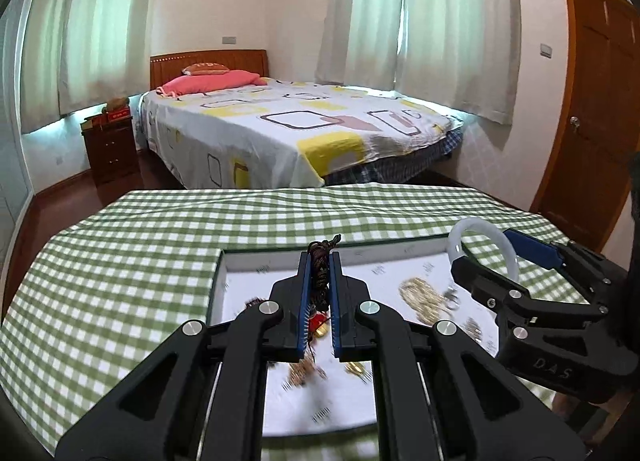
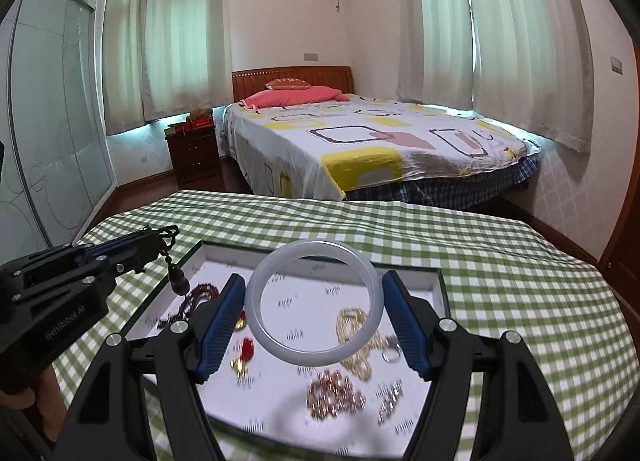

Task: Organize jewelry
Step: 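Carry the black necklace and jade bangle into the tray while both tools open to release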

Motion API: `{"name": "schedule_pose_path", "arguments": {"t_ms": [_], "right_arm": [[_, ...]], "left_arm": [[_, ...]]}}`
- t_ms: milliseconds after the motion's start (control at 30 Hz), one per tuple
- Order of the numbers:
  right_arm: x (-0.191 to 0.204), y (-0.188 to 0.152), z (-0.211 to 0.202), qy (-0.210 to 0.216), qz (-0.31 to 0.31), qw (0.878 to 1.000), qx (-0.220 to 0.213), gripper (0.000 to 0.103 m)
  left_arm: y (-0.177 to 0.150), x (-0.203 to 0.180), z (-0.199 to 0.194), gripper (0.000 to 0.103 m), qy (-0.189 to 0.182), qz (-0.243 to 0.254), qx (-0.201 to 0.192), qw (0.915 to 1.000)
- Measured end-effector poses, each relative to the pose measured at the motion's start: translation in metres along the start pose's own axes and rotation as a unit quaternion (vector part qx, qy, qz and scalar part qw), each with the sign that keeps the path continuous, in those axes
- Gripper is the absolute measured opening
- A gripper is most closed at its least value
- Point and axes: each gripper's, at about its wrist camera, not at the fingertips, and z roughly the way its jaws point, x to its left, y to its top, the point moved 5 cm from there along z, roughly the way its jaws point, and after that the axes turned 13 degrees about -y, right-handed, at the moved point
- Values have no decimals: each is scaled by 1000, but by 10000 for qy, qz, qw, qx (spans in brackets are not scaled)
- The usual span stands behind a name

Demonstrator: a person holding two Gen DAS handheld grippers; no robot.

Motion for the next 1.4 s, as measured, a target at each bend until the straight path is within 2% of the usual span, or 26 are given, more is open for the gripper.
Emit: {"name": "schedule_pose_path", "arguments": {"t_ms": [267, 433, 633, 933, 1400], "right_arm": [[12, 4, 43, -12, -44, 9999, 161, 68], [19, -9, 74, -17, -121, 9985, 528, 68], [22, -19, 96, -5, -182, 9950, 984, 69], [22, -27, 109, -59, -281, 9877, 1534, 69], [28, -34, 120, -172, -472, 9808, 1882, 69]], "left_arm": [[1, 29, 51, 9, 259, -138, 247, 9993], [-8, 42, 84, 9, 279, -347, 595, 9972], [-14, 44, 113, 9, 331, -279, 1046, 9936], [-21, 51, 129, 9, 396, -432, 1450, 9877], [-25, 54, 140, 9, 419, -462, 1675, 9839]]}}
